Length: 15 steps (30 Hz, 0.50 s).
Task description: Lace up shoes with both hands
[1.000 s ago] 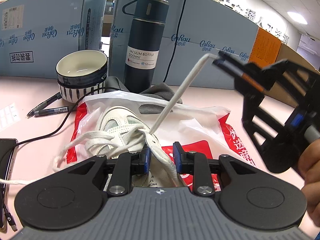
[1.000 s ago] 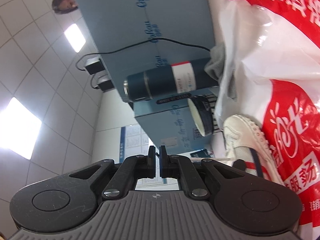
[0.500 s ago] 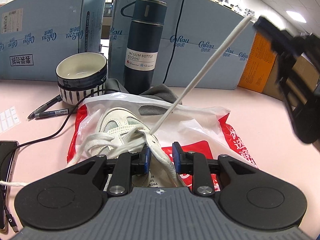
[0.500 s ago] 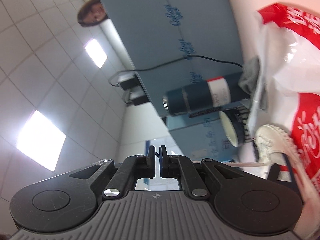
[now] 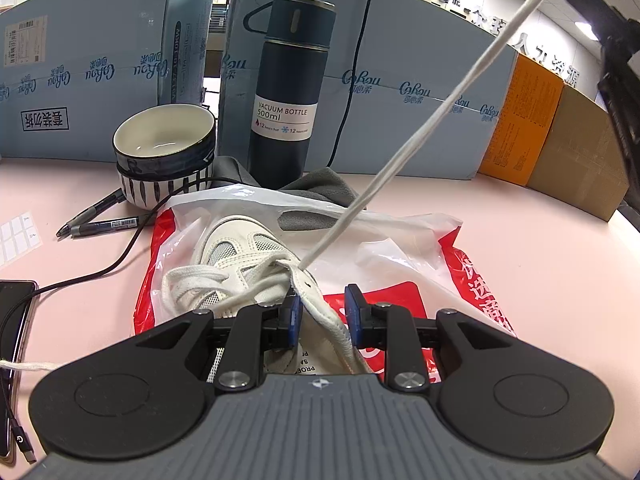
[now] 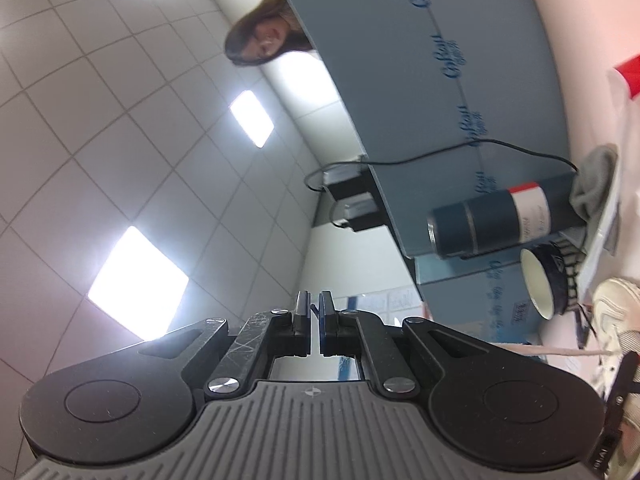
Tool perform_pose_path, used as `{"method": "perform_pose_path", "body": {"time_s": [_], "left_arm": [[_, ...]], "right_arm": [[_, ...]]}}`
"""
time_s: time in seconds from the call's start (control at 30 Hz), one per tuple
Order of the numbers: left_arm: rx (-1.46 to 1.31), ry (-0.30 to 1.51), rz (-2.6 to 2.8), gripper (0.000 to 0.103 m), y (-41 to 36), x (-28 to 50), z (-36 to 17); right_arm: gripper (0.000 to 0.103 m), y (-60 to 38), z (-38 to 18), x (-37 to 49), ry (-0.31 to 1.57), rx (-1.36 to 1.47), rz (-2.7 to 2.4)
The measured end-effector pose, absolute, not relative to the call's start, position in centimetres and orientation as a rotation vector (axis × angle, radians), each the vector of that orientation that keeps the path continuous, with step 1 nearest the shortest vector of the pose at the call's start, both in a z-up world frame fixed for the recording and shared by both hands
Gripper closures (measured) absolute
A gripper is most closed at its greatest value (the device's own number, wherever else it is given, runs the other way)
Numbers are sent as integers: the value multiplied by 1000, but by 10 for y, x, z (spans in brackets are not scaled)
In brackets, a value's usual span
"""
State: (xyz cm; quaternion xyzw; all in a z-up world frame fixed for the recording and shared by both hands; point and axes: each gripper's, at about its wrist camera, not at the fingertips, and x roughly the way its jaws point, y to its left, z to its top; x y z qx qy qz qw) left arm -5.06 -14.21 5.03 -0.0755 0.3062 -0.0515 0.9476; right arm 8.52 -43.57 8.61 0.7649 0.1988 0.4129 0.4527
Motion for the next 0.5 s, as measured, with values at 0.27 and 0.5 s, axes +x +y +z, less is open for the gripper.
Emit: {"method": "perform_pose_path", "body": {"time_s": [0.27, 0.5], "left_arm": [[-151, 625, -103, 81, -142, -51, 50], [-149, 626, -104, 81, -142, -51, 50]], "right_arm": [[99, -451, 100, 84, 424, 1897, 1037], [99, -459, 109, 84, 378, 1892, 1047]]}}
